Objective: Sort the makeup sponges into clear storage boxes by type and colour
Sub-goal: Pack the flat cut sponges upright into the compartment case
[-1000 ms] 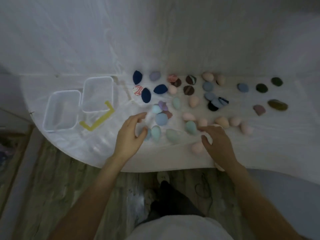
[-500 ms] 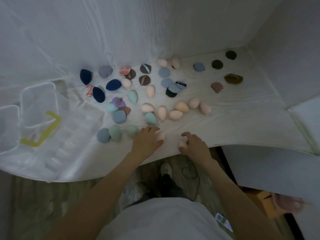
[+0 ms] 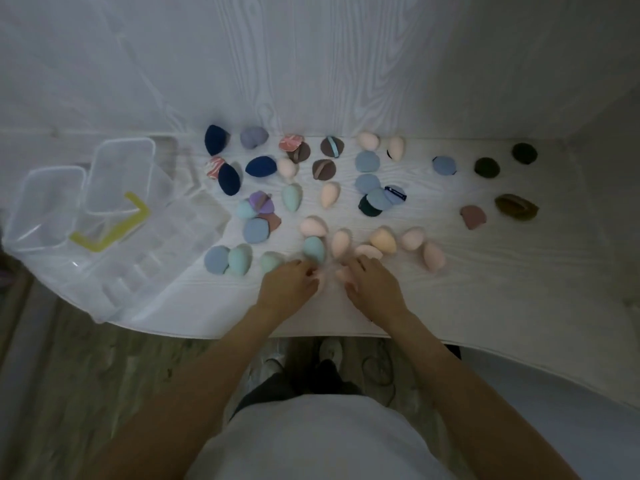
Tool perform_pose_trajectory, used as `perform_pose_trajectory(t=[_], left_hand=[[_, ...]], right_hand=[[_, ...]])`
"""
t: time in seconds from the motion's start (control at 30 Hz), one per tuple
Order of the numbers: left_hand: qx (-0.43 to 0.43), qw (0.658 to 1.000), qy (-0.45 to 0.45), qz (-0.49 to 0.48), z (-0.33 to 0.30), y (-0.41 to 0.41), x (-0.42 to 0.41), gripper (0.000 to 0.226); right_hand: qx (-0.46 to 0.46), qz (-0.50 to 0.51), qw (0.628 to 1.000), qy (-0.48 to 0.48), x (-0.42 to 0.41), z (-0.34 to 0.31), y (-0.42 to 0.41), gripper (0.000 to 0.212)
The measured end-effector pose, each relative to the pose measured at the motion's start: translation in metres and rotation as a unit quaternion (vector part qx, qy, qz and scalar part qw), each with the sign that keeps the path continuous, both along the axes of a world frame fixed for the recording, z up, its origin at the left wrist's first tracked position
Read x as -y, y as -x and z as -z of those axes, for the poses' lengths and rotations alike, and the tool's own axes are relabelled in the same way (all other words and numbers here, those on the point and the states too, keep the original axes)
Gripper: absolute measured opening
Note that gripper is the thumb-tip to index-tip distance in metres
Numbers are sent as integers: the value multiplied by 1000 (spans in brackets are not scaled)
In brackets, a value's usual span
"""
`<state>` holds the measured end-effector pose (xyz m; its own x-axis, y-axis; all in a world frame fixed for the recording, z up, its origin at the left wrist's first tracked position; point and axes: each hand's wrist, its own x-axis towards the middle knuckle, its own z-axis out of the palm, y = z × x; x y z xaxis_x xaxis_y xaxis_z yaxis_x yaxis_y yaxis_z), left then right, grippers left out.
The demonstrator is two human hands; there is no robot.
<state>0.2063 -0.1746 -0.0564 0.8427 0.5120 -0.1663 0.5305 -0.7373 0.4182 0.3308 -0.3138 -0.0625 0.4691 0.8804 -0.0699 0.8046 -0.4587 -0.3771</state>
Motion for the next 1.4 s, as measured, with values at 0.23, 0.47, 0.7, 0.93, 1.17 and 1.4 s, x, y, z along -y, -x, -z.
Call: perform_pose_trajectory(t=[0.23, 0.47, 0.7, 0.93, 1.17, 1.4], left_hand=[[52, 999, -14, 5, 6, -1, -10, 28], [114, 992, 16, -48, -9, -30, -47, 39], [91, 993, 60, 37, 0, -155, -70, 38], [-8, 986, -115, 117, 17, -221, -61, 39], [-22, 995, -88, 50, 26, -237, -62, 38], [226, 972, 56, -3, -23, -169, -85, 23]], right_hand=[[31, -35, 996, -81, -8, -16, -27, 22], [16, 104, 994, 23, -68, -23, -130, 40], [-103, 137, 978, 121, -69, -4, -165, 57], [-105, 185, 977, -6, -52, 5, -168, 45], [-50, 162, 981, -96, -43, 2, -162, 41], [-92, 149, 962, -211, -55, -37, -130, 35]])
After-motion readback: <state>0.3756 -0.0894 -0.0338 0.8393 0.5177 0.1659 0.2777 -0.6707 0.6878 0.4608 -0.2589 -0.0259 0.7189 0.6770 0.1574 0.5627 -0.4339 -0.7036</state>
